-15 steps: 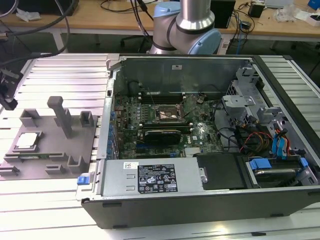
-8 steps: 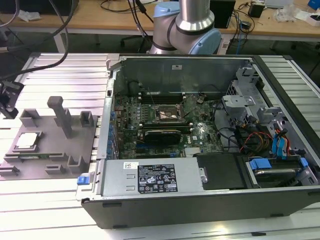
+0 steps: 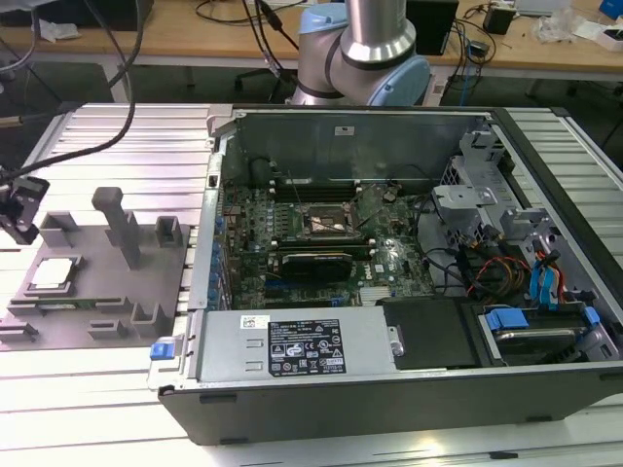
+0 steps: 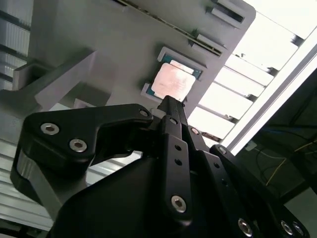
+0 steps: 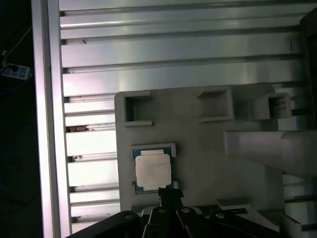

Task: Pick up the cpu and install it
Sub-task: 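Pick up the cpu and move it towards the insertion slot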

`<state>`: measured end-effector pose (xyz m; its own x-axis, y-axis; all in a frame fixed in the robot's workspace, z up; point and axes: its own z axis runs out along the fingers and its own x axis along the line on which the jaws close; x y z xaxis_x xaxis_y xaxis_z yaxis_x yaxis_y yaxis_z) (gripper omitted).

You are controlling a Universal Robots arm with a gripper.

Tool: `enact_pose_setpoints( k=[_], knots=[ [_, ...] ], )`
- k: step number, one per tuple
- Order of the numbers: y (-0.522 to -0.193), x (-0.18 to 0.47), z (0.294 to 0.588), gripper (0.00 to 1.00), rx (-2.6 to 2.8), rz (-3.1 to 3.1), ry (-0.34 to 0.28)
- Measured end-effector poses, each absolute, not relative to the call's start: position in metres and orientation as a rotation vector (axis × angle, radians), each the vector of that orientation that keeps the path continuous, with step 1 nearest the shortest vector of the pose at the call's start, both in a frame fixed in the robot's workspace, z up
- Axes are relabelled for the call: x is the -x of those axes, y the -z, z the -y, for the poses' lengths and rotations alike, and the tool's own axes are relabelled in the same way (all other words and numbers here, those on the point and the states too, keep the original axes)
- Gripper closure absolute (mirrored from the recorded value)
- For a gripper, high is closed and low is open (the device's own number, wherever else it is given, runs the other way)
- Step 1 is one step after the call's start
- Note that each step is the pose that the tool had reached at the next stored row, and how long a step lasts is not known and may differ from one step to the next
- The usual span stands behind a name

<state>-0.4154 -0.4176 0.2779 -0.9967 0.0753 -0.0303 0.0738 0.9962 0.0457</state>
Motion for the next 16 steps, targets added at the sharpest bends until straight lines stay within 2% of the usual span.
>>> enact_pose_setpoints(
  k=[16],
  knots=[
    [-0.236, 0.419, 0.418, 0.89, 0.034, -3.113, -0.074]
  ],
)
